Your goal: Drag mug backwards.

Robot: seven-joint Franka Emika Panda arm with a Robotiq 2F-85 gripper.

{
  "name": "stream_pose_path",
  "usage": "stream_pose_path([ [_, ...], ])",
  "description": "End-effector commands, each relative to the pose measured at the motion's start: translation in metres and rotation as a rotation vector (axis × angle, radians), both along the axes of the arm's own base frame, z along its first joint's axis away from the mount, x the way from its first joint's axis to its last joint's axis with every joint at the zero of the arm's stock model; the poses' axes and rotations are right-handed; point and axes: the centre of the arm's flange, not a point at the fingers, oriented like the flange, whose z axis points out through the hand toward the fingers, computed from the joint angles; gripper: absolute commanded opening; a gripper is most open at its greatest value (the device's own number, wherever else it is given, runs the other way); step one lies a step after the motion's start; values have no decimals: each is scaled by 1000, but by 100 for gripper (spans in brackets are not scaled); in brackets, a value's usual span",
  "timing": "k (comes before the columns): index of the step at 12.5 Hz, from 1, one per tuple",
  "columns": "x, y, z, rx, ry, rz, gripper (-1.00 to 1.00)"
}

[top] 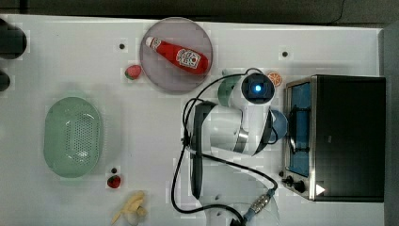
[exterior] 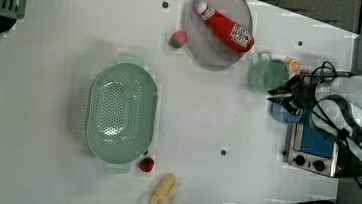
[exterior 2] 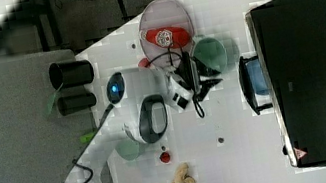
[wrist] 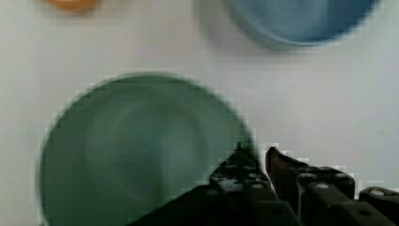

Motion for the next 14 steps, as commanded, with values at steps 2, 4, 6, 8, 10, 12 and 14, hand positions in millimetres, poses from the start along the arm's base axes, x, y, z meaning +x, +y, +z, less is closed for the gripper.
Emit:
stream_pose_path([
  [2,-34,6,10,10,23,-13,-65],
  [4,-61,8,9,21,52,-21,-65],
  [6,-87,9,8,28,76,-27,-65],
  [8,-110,6,6,30,101,-32,-65],
  [10,-125,4,4,38,136,-41,-65],
  [12,-127,4,4,46,178,-44,-65],
  [14,-127,4,6,55,233,-42,-65],
])
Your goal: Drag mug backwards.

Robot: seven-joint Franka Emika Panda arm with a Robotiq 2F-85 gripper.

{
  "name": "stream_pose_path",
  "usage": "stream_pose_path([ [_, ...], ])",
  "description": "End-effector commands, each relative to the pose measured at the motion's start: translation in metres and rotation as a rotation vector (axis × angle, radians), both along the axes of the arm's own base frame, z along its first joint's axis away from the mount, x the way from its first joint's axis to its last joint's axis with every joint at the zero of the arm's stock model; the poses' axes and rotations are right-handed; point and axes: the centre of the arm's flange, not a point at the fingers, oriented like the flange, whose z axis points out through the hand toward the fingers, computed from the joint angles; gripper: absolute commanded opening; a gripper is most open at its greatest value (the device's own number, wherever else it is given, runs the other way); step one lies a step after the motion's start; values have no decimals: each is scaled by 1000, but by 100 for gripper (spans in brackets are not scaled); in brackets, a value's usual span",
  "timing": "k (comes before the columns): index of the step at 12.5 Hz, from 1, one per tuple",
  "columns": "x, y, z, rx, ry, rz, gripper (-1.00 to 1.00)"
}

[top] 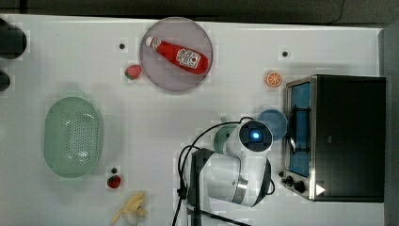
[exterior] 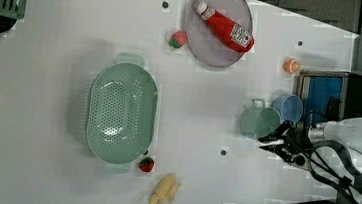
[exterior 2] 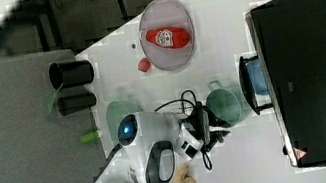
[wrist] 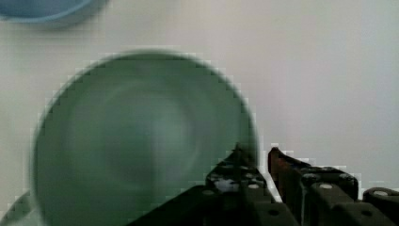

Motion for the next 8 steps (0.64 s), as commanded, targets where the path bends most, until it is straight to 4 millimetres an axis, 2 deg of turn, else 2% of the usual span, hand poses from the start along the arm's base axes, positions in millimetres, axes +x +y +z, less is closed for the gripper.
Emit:
stream_pose_path([
  [1,-5,-5,5,7,82,-18,-57],
  [4,5,-7,13,4,70,-15,9],
  [5,14,-5,26,2,48,-8,32],
  [6,27,-1,50,4,29,3,55],
  [8,61,13,123,5,-33,49,99],
])
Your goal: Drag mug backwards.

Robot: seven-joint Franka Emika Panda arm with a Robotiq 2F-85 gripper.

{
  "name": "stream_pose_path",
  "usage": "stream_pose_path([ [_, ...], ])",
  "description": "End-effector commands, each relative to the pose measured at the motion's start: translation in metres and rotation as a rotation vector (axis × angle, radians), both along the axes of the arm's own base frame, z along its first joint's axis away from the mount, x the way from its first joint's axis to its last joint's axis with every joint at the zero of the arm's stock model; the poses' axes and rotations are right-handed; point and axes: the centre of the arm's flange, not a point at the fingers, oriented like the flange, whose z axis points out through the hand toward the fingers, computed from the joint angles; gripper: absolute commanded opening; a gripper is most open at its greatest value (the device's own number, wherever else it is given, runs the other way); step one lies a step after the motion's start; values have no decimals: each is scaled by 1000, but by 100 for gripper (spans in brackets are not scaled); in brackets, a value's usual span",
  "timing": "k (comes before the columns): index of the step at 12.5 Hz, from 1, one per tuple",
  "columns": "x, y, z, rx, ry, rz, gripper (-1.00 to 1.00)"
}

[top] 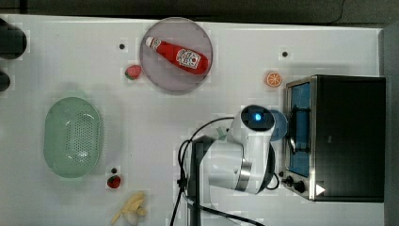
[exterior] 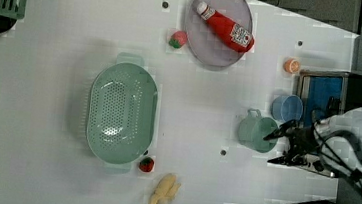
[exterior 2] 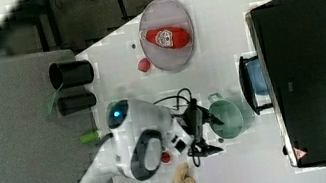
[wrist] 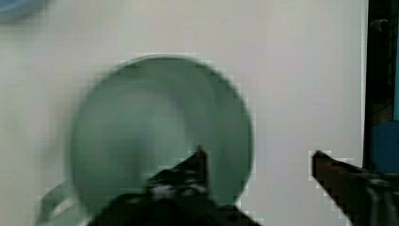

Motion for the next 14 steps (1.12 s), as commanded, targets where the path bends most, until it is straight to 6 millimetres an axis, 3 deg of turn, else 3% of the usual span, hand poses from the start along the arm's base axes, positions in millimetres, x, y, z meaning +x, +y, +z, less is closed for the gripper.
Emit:
stream_pose_path([
  [1,55,17,138,-6,-198,45,100],
  [4,84,40,267,10,-331,196,100],
  [6,87,47,331,11,-354,227,100],
  [7,84,52,354,25,-340,279,100],
  [10,77,53,388,93,-325,539,100],
  [12,79,52,392,116,-344,661,100],
  [14,80,52,392,117,-346,667,100],
])
